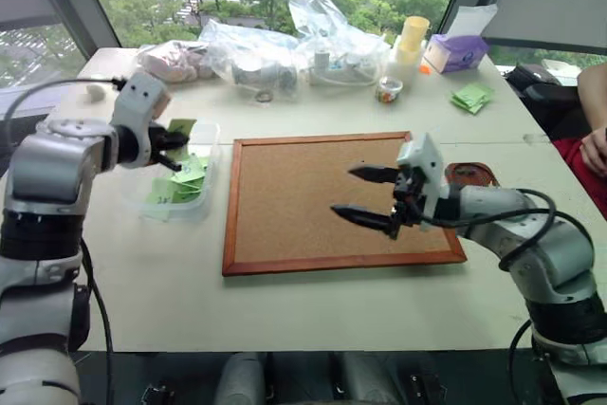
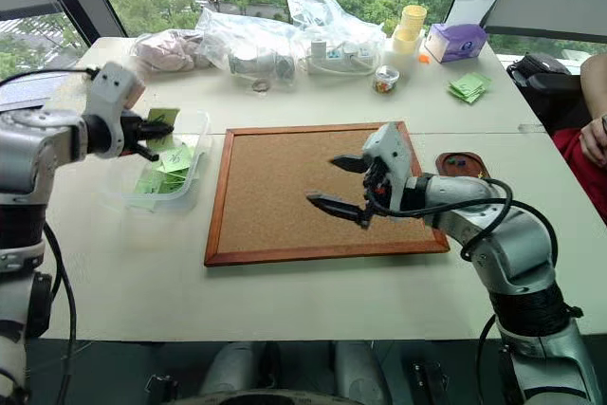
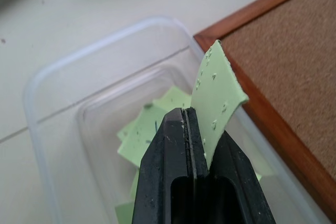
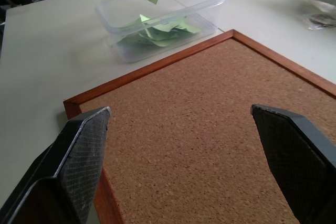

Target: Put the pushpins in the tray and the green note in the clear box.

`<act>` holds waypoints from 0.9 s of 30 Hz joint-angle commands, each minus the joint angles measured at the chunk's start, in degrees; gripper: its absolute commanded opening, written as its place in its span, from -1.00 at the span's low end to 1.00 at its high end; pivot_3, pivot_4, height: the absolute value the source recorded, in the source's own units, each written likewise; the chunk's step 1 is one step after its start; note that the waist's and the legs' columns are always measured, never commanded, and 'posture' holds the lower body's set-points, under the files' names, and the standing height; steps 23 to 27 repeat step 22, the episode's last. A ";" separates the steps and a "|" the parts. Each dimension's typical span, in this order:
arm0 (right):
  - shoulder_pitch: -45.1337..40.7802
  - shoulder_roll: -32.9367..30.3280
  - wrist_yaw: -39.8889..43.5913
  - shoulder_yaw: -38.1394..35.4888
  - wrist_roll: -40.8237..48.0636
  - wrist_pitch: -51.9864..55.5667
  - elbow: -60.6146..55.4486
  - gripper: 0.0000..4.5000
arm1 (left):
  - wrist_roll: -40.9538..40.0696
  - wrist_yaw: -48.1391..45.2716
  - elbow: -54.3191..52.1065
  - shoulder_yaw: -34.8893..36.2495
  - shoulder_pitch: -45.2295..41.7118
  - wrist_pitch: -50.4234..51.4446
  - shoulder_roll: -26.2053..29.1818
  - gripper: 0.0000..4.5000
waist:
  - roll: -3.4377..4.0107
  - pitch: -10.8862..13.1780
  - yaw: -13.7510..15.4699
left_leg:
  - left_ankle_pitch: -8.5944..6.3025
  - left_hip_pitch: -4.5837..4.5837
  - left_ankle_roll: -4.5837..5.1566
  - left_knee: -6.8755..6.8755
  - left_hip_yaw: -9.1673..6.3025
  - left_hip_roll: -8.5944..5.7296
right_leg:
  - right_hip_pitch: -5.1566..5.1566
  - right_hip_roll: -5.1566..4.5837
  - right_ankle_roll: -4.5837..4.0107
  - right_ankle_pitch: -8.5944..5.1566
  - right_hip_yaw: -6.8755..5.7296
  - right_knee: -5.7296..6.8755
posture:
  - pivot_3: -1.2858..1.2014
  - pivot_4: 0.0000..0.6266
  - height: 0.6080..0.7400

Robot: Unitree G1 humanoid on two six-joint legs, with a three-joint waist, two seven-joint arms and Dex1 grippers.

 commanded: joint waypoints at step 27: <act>0.43 -1.15 -0.95 -10.78 3.24 1.71 2.32 1.00 | -13.91 -2.86 -8.74 8.88 -2.55 -4.41 -2.46 0.73 | -0.34 0.15 0.27 | 0.01 -0.02 -0.02 -0.02 0.07 0.00 | -0.03 -0.04 -0.01 0.01 -0.06 0.00 | 0.03 -0.52 0.97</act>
